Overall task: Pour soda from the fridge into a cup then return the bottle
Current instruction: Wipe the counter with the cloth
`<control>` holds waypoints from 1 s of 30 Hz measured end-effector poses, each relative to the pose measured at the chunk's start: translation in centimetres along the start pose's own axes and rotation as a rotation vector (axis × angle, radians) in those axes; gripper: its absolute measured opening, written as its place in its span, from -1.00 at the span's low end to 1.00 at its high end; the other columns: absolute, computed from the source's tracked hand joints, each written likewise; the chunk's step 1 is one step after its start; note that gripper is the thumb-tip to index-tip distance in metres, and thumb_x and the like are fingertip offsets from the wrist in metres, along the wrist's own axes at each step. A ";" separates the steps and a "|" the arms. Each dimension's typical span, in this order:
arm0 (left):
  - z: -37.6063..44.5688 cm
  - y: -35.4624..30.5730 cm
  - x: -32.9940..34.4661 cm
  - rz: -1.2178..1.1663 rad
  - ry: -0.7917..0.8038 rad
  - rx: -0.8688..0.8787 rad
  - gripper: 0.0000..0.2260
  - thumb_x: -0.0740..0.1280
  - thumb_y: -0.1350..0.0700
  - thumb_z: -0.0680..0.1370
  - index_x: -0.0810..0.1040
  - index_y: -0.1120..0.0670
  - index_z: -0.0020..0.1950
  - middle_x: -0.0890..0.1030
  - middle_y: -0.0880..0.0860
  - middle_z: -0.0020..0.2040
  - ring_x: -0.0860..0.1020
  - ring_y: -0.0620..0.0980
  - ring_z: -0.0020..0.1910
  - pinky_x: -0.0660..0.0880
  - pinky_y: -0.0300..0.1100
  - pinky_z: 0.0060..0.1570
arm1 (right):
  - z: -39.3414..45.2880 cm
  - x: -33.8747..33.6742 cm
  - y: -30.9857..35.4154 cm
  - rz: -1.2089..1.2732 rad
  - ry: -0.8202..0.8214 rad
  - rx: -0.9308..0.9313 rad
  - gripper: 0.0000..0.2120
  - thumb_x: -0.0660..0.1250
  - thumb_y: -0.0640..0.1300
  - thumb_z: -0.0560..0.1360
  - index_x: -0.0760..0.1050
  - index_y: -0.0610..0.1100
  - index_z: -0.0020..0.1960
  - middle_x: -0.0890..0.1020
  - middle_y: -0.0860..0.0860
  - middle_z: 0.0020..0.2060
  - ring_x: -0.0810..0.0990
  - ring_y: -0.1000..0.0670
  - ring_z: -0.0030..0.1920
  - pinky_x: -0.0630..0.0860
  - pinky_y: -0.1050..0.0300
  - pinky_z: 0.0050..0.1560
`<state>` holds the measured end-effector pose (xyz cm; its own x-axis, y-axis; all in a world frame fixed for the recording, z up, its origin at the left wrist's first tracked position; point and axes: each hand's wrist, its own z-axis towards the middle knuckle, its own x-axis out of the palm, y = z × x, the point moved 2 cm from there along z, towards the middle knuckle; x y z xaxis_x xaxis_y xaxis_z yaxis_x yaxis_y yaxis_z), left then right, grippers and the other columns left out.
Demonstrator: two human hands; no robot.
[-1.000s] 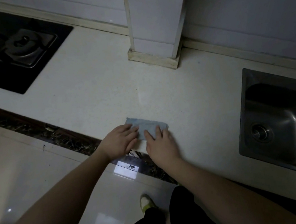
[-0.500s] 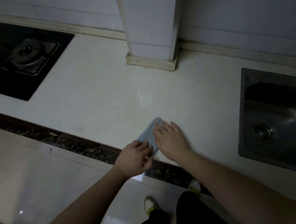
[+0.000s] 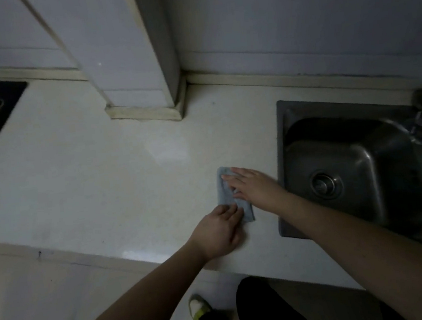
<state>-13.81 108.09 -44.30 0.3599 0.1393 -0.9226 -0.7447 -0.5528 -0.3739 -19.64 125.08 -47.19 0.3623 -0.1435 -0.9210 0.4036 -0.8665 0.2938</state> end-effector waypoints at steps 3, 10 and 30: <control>3.6 -1.6 0.1 -0.007 0.017 0.031 -0.48 0.16 0.00 0.42 0.58 0.27 0.24 0.65 0.21 0.14 0.62 0.17 0.02 0.55 -0.17 0.03 | -1.7 -0.4 -2.9 0.157 -0.064 0.046 -0.49 0.30 -0.21 0.54 0.28 -0.15 0.47 0.27 -0.03 0.49 0.15 -0.04 0.51 0.21 0.14 0.46; 8.6 -3.7 0.7 -0.027 0.030 0.046 -0.46 0.13 -0.04 0.48 0.51 0.24 0.34 0.60 0.20 0.24 0.56 0.20 0.18 0.55 -0.06 0.13 | -6.2 -1.1 -7.6 0.437 -0.137 0.236 -0.53 0.01 0.10 0.62 0.24 -0.01 0.49 0.22 0.09 0.51 0.11 0.15 0.50 0.07 0.17 0.50; 9.3 -5.0 2.2 0.029 0.110 0.074 -0.53 0.25 -0.03 0.50 0.51 0.12 0.36 0.57 0.11 0.29 0.49 0.11 0.24 0.61 -0.06 -0.06 | -9.2 0.0 -7.3 0.437 -0.213 0.330 -0.51 0.17 -0.14 0.62 0.17 -0.03 0.52 0.11 -0.01 0.54 0.10 0.04 0.52 0.22 0.12 0.46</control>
<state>-14.49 118.76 -45.34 0.3942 0.0315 -0.9185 -0.7934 -0.4928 -0.3574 -14.89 135.81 -47.01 0.2459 -0.5843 -0.7734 -0.0409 -0.8035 0.5940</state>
